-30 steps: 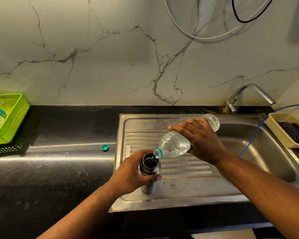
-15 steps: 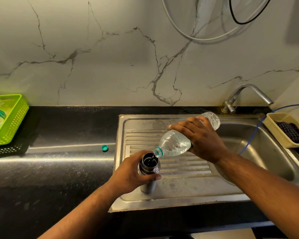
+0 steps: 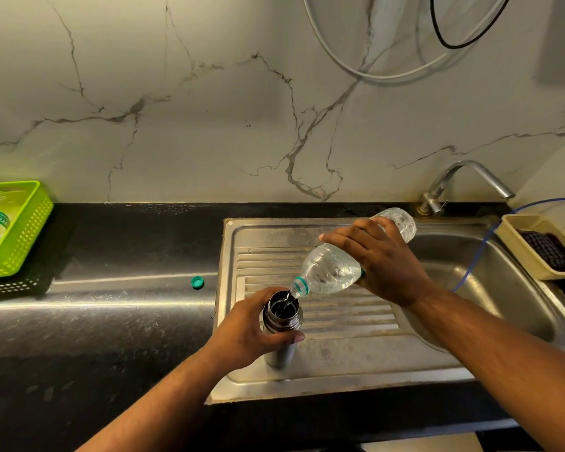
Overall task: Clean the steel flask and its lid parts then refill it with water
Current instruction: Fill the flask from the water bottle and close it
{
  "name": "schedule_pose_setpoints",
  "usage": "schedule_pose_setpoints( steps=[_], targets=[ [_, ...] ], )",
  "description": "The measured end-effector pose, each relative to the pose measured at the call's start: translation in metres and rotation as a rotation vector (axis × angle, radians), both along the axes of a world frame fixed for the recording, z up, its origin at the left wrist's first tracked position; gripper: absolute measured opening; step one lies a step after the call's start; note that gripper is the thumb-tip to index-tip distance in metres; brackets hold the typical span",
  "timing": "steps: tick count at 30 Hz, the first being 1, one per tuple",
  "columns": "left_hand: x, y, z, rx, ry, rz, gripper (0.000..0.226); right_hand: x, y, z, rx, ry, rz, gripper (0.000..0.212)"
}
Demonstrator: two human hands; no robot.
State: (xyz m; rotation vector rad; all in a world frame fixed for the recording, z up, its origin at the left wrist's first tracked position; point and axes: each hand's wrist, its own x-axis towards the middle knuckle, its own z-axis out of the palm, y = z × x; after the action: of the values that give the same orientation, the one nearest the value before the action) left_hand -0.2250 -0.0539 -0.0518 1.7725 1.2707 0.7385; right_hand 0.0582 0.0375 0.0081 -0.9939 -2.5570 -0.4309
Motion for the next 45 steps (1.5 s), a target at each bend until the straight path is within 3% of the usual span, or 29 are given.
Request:
schedule_pose_setpoints(
  steps=[45],
  targets=[
    [0.001,-0.001,0.000,-0.005,-0.021,0.009,0.067,0.002,0.001,0.011,0.011,-0.030,-0.015,0.094]
  ],
)
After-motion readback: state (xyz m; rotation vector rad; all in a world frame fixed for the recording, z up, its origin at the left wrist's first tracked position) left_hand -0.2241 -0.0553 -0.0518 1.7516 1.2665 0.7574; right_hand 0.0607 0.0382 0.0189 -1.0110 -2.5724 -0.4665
